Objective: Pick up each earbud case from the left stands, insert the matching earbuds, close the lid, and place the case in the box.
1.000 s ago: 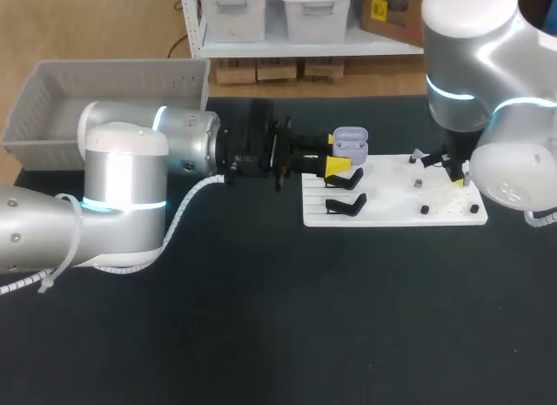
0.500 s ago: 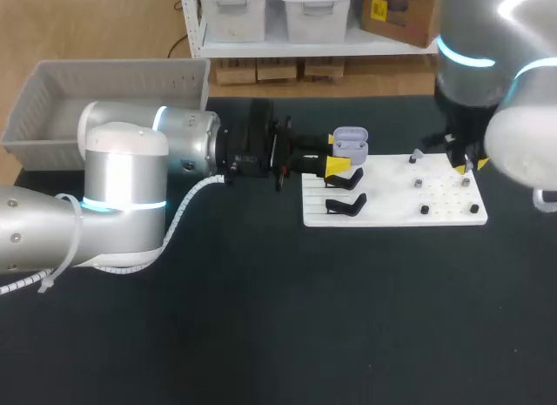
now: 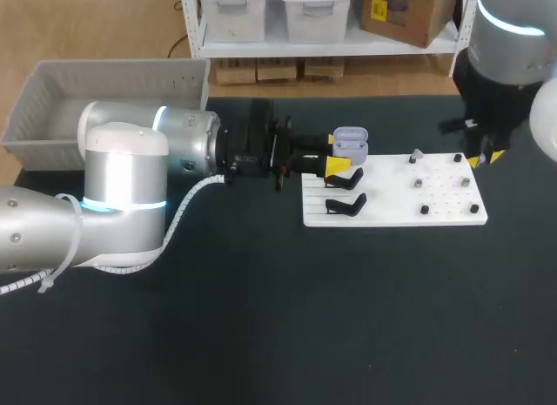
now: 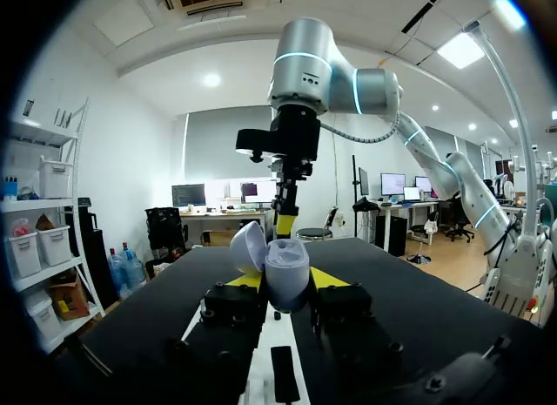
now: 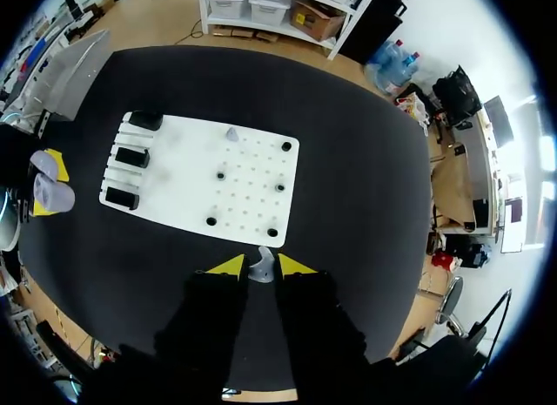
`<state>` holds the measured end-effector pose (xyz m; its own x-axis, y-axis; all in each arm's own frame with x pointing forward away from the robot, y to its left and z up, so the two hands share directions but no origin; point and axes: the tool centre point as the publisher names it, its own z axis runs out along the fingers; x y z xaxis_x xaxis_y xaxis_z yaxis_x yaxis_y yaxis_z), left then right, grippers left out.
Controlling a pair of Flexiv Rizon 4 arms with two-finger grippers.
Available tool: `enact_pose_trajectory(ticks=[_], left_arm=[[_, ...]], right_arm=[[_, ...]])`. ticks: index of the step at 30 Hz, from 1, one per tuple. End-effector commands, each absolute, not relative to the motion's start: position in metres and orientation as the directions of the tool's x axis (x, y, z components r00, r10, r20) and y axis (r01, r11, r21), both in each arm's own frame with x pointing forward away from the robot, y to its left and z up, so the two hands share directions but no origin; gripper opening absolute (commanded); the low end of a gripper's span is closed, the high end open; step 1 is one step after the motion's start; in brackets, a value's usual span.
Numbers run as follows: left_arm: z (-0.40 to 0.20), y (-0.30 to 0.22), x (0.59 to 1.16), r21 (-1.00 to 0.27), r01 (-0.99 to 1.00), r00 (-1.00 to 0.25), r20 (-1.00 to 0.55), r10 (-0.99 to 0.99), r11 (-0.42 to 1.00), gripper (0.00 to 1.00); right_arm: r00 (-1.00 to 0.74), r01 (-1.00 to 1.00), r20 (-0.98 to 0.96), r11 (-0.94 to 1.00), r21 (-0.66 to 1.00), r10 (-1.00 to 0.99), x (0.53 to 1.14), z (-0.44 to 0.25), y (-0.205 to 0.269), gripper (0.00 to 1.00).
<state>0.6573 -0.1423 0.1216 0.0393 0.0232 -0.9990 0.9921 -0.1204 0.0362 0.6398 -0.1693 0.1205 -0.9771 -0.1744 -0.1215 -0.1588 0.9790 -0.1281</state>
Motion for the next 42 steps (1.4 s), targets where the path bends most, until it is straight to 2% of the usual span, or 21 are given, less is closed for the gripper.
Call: enact_pose_trajectory(ticks=[1,6,10,23,29,42], left_arm=[[0.121,-0.143,0.657,0.037,0.992,0.04,-0.999,0.022,-0.12,0.0],[0.121,-0.143,0.657,0.037,0.992,0.04,-0.999,0.022,-0.12,0.0],[0.121,-0.143,0.657,0.037,0.992,0.04,-0.999,0.022,-0.12,0.0],[0.112,-0.158,0.652,0.054,0.991,0.057,-0.998,0.027,-0.121,0.0],[0.111,-0.162,0.651,0.061,0.993,0.063,-0.998,0.019,-0.103,0.0],[0.111,-0.162,0.65,0.073,0.993,0.075,-0.997,0.011,-0.091,0.0]], right_arm=[[-0.977,-0.158,-0.124,0.979,-0.129,-0.174,0.639,0.12,-0.169,0.0],[-0.977,-0.158,-0.124,0.979,-0.129,-0.174,0.639,0.12,-0.169,0.0],[-0.971,-0.152,-0.178,0.987,-0.054,-0.159,0.624,0.147,-0.147,0.0],[-0.989,-0.059,-0.127,0.992,-0.111,-0.073,0.598,0.178,-0.112,0.0],[-0.994,0.043,-0.107,0.998,-0.055,0.037,0.6,0.18,-0.101,0.0],[-0.993,0.075,-0.097,0.995,-0.063,0.069,0.601,0.177,-0.082,0.0]])
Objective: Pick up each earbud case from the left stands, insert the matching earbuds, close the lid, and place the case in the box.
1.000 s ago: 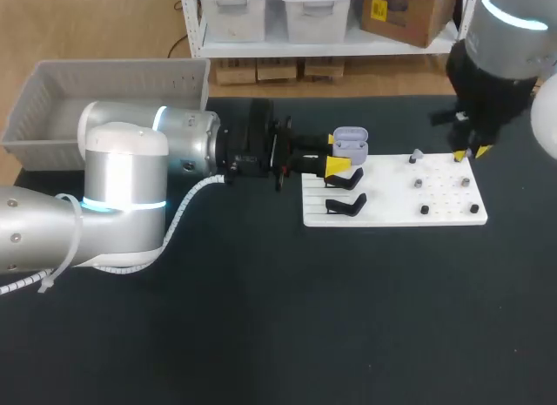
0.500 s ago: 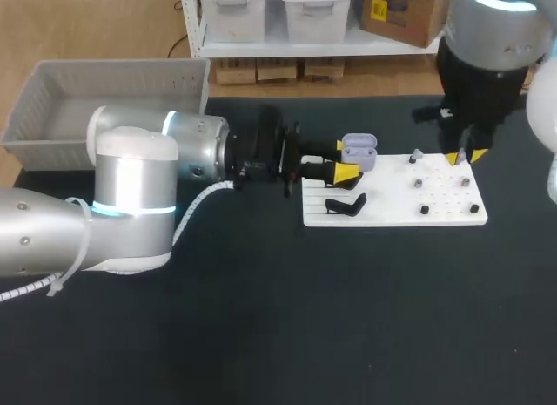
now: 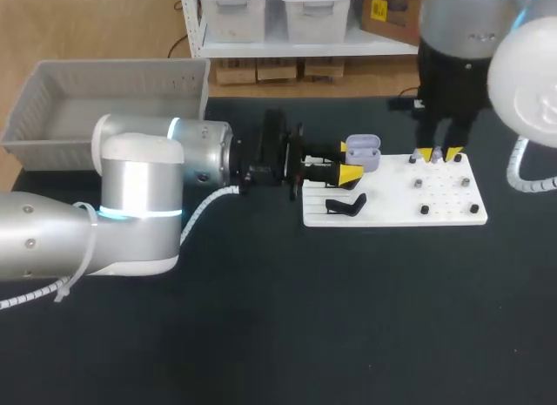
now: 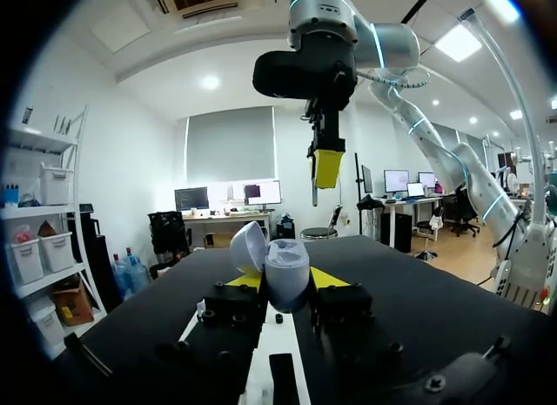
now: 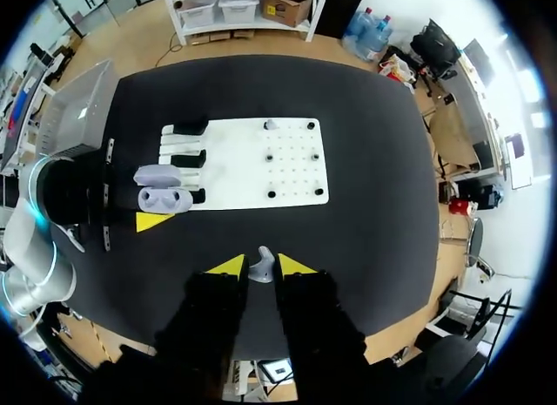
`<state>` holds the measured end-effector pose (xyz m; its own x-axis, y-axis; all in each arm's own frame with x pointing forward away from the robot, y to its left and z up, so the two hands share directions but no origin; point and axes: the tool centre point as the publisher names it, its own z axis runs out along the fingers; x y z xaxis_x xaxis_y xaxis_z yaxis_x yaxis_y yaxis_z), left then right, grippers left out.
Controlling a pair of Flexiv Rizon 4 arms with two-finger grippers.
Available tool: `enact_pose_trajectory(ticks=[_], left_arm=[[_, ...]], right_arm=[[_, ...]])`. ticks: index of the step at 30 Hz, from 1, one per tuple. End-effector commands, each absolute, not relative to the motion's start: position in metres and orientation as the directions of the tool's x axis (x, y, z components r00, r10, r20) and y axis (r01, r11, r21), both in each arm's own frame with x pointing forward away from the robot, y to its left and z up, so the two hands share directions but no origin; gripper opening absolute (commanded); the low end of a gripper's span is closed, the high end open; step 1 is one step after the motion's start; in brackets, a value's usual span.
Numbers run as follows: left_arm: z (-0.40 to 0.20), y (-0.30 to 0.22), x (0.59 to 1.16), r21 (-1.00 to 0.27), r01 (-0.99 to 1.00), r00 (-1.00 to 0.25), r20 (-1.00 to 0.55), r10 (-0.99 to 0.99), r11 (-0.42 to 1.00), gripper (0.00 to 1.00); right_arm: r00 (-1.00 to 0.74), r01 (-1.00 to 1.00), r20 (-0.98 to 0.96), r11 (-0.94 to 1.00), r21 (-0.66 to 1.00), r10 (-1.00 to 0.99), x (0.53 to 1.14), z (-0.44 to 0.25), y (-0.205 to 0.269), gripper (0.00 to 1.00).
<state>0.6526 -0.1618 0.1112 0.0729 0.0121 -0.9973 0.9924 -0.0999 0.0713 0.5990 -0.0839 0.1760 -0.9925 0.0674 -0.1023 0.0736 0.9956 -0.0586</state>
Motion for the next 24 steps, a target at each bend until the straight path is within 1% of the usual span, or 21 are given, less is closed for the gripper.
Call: enact_pose_trajectory(ticks=[1,18,24], left_arm=[[0.111,-0.162,0.65,0.073,0.993,0.075,-0.997,0.011,-0.091,0.0],[0.111,-0.162,0.65,0.073,0.993,0.075,-0.997,0.011,-0.091,0.0],[0.111,-0.162,0.65,0.073,0.993,0.075,-0.997,0.011,-0.091,0.0]], right_arm=[[-0.993,0.075,-0.097,0.995,-0.063,0.069,0.601,0.177,-0.082,0.0],[-0.993,0.075,-0.097,0.995,-0.063,0.069,0.601,0.177,-0.082,0.0],[-0.989,0.122,-0.097,0.989,-0.081,0.114,0.598,0.183,-0.059,0.0]])
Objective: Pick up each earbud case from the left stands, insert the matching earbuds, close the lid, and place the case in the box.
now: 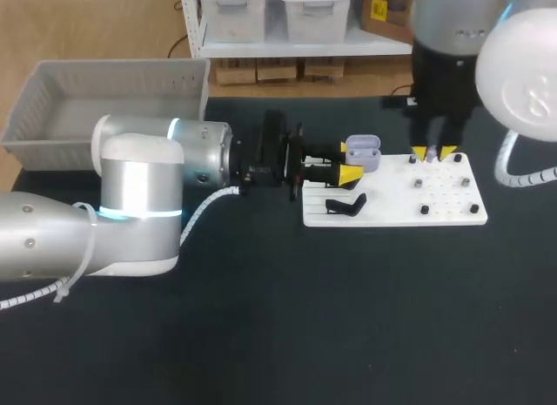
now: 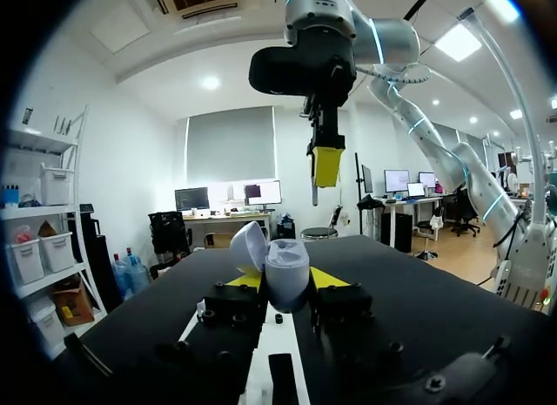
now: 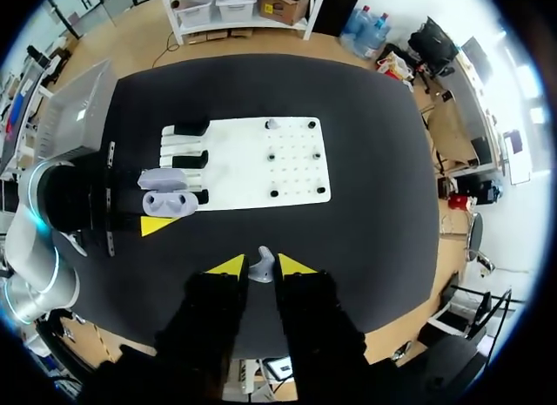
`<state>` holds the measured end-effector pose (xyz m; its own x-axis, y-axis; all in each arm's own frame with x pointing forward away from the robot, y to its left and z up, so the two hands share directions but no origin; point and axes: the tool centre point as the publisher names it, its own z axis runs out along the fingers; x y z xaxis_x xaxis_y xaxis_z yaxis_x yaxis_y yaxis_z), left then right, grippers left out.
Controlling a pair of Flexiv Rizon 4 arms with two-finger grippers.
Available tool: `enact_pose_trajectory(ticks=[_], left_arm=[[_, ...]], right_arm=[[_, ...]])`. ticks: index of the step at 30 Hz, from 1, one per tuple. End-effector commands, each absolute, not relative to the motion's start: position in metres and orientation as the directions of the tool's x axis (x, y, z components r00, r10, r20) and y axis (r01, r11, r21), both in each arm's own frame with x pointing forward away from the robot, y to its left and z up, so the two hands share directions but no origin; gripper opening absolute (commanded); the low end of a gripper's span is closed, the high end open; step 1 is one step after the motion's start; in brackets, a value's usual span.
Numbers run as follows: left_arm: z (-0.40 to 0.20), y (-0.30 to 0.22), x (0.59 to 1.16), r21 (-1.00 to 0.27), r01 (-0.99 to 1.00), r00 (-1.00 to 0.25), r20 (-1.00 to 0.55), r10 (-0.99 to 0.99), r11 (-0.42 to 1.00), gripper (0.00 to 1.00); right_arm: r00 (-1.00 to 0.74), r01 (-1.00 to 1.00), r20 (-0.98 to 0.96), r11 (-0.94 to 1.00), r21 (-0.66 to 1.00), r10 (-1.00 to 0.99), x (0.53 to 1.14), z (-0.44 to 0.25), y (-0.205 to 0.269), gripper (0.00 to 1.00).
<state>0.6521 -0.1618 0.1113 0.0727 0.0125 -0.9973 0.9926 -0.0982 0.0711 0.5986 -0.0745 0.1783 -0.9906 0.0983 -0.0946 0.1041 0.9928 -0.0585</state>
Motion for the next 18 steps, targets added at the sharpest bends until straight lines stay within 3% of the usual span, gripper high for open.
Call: enact_pose_trajectory(ticks=[1,11,18], left_arm=[[0.111,-0.162,0.65,0.073,0.993,0.075,-0.997,0.011,-0.091,0.0],[0.111,-0.162,0.65,0.073,0.993,0.075,-0.997,0.011,-0.091,0.0],[0.111,-0.162,0.65,0.073,0.993,0.075,-0.997,0.011,-0.091,0.0]], right_arm=[[-0.988,0.125,-0.097,0.989,-0.081,0.117,0.597,0.184,-0.054,0.0],[-0.961,0.272,-0.083,0.957,-0.106,0.264,0.604,0.182,-0.03,0.0],[-0.931,0.362,-0.064,0.932,-0.026,0.36,0.617,0.176,-0.026,0.0]])
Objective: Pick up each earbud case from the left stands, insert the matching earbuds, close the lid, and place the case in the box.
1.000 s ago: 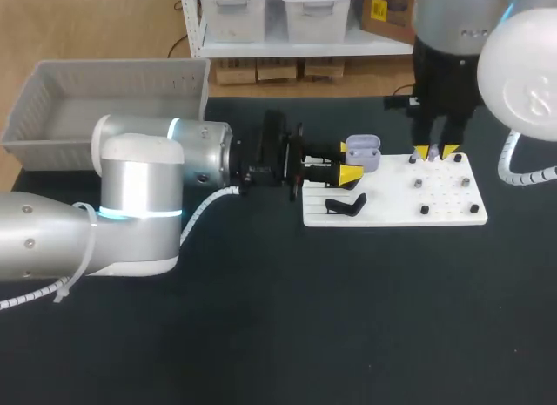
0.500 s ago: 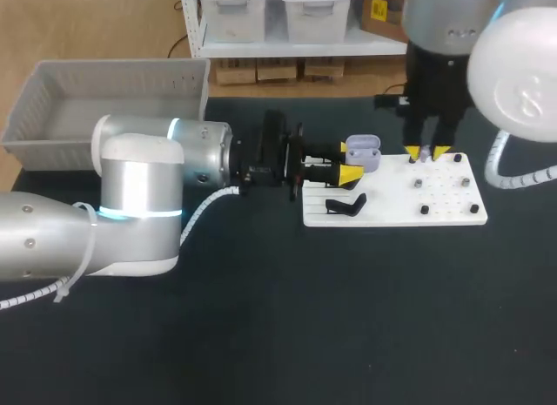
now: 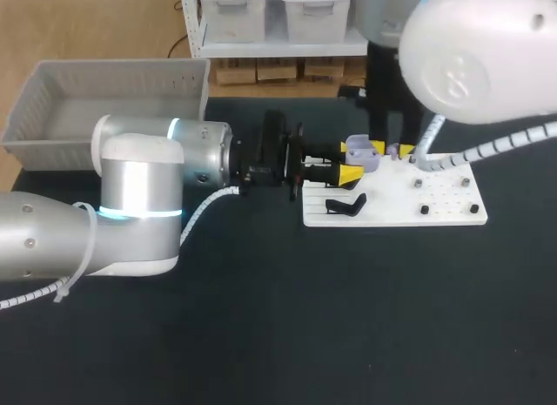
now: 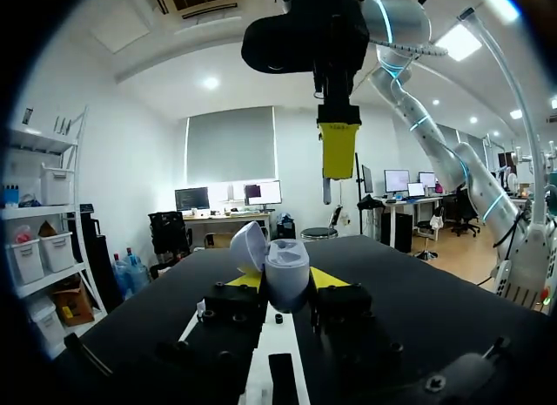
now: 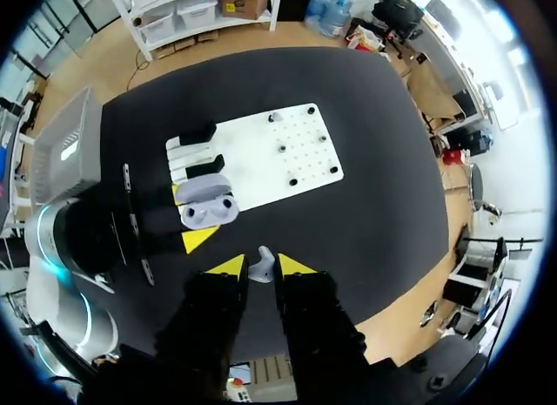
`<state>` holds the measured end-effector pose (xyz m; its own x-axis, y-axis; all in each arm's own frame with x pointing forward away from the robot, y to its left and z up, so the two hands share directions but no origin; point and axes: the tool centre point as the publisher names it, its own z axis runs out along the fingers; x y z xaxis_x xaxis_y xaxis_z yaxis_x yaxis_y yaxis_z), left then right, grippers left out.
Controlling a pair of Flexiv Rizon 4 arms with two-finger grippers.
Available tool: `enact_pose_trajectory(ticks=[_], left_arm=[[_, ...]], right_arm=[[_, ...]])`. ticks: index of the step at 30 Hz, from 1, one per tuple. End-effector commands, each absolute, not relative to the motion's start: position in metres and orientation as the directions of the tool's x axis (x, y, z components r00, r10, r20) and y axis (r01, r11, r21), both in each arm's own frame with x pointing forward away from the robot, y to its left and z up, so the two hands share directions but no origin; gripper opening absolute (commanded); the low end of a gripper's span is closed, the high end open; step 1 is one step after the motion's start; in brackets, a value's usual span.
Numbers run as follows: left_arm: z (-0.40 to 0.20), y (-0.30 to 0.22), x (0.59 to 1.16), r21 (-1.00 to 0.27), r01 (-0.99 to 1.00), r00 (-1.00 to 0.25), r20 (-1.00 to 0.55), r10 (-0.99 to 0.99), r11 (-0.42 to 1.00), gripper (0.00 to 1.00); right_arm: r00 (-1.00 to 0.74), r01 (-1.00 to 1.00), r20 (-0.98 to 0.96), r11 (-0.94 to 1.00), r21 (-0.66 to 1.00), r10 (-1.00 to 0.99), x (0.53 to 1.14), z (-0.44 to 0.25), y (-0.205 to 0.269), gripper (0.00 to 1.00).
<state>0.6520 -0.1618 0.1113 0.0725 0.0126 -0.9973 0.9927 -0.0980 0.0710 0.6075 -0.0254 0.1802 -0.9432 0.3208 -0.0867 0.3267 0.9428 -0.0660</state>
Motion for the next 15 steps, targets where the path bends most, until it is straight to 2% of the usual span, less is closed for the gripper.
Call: enact_pose_trajectory(ticks=[1,15], left_arm=[[0.111,-0.1616,0.6501,0.073,0.993,0.075,-0.997,0.011,-0.091,0.0],[0.111,-0.1616,0.6501,0.073,0.993,0.075,-0.997,0.011,-0.091,0.0]], right_arm=[[-0.926,0.373,-0.064,0.928,-0.016,0.371,0.6182,0.1763,-0.027,0.0],[-0.926,0.375,-0.058,0.927,-0.004,0.374,0.6197,0.176,-0.0259,0.0]])
